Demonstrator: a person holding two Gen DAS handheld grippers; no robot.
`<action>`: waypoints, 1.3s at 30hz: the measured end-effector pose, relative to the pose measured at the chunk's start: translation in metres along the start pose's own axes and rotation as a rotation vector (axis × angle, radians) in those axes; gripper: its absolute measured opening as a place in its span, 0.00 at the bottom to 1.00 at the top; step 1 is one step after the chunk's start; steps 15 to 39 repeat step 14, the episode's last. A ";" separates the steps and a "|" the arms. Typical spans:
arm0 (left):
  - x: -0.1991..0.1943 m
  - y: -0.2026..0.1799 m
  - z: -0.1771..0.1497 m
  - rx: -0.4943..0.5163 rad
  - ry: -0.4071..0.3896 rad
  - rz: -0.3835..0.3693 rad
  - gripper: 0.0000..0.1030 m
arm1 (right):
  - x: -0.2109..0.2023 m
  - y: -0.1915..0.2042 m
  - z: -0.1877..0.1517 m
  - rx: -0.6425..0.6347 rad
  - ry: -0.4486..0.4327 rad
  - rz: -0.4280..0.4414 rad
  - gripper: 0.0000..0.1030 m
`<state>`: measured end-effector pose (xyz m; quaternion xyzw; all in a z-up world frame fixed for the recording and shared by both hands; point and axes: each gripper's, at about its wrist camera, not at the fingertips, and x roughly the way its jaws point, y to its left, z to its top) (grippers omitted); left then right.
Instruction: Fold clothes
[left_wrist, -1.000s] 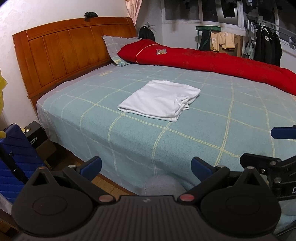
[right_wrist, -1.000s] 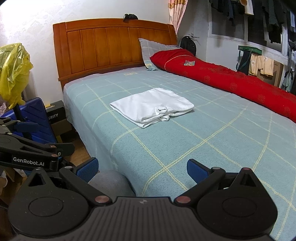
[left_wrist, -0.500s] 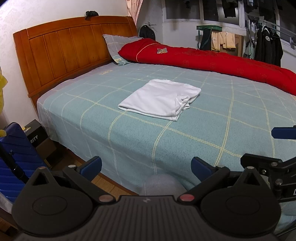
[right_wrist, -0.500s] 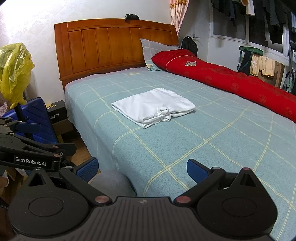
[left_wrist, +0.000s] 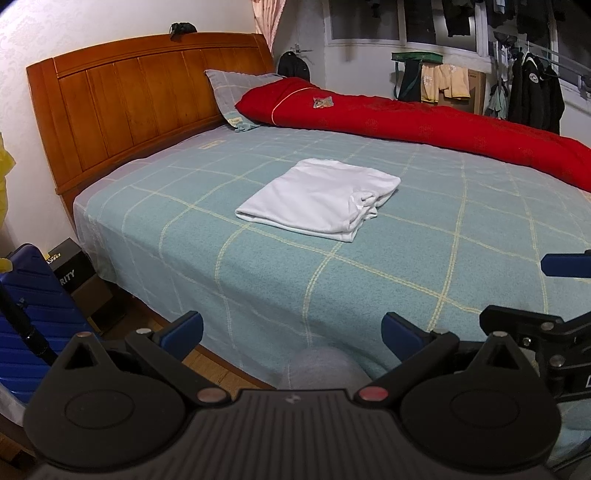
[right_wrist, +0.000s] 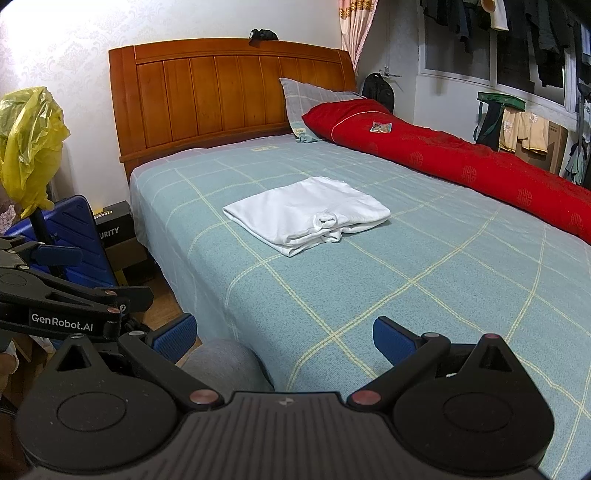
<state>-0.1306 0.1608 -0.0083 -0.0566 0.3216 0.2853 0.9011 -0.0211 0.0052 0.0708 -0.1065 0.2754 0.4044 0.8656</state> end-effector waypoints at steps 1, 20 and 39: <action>0.000 0.000 0.000 0.000 0.000 0.000 0.99 | 0.000 0.000 0.000 0.000 0.000 0.000 1.00; 0.000 0.000 0.000 -0.005 -0.002 0.000 0.99 | 0.000 0.002 0.001 -0.005 0.001 -0.004 1.00; 0.000 0.000 0.000 -0.005 -0.002 0.000 0.99 | 0.000 0.002 0.001 -0.005 0.001 -0.004 1.00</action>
